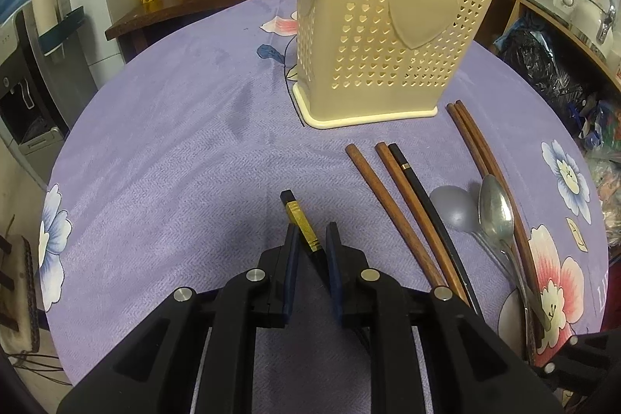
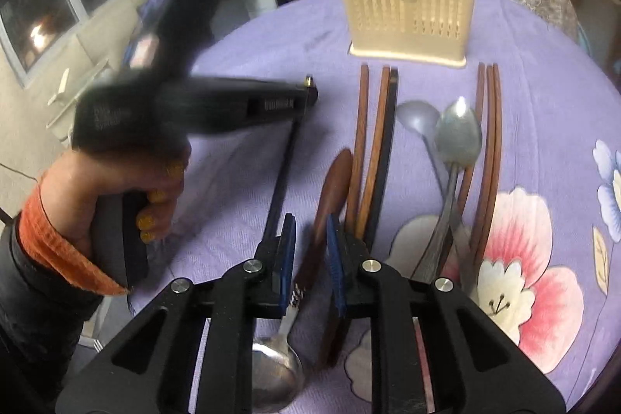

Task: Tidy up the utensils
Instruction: 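Lift the black chopstick upright with the left tool while the right tool holds the spoon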

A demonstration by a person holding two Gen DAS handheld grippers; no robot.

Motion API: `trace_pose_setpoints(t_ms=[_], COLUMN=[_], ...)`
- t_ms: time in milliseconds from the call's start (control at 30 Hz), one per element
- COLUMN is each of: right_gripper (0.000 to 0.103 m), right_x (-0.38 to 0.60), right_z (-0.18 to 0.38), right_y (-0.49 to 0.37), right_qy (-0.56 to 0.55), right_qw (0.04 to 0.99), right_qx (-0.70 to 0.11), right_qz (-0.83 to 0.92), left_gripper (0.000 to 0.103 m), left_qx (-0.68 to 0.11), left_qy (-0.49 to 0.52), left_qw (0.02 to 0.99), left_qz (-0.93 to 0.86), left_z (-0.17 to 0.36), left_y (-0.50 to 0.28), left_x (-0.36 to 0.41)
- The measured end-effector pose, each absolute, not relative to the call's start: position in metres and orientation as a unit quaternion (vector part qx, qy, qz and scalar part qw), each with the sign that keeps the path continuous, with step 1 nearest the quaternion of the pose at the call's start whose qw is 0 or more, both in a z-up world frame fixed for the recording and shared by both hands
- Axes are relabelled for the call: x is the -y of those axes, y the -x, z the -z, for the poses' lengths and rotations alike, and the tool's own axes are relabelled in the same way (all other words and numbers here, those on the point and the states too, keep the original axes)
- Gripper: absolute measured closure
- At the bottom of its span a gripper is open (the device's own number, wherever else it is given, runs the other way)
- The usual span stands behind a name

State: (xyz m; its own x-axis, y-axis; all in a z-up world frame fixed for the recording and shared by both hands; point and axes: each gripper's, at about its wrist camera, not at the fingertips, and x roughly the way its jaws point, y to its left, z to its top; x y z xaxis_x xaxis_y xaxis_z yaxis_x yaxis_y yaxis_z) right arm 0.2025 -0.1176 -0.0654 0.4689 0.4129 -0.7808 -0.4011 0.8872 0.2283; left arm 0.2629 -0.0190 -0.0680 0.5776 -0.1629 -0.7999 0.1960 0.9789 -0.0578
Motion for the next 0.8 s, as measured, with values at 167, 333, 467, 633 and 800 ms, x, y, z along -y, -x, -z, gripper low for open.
trace_pose_setpoints(t_ms=[167, 333, 467, 633, 800], right_gripper=[0.085, 0.085, 0.085, 0.085, 0.085], right_x=[0.113, 0.108, 0.102, 0.091, 0.090], right_z=[0.074, 0.072, 0.070, 0.067, 0.071], right_y=[-0.212, -0.236, -0.246, -0.266, -0.267], right_qy=[-0.001, 0.005, 0.029, 0.034, 0.035], right_qw=[0.860, 0.863, 0.860, 0.858, 0.867], right_qx=[-0.457, -0.456, -0.459, -0.467, -0.453], right_qz=[-0.227, -0.220, -0.220, -0.212, -0.205], left_gripper=[0.086, 0.086, 0.085, 0.081, 0.068], left_qx=[-0.447, -0.451, -0.452, -0.460, -0.469], left_qy=[-0.017, -0.016, -0.014, -0.020, -0.040], left_qw=[0.888, 0.886, 0.886, 0.883, 0.878], left_qz=[0.104, 0.103, 0.100, 0.095, 0.092], left_z=[0.069, 0.069, 0.068, 0.068, 0.068], left_y=[-0.262, -0.262, -0.260, -0.258, -0.256], left_x=[0.017, 0.015, 0.014, 0.019, 0.031])
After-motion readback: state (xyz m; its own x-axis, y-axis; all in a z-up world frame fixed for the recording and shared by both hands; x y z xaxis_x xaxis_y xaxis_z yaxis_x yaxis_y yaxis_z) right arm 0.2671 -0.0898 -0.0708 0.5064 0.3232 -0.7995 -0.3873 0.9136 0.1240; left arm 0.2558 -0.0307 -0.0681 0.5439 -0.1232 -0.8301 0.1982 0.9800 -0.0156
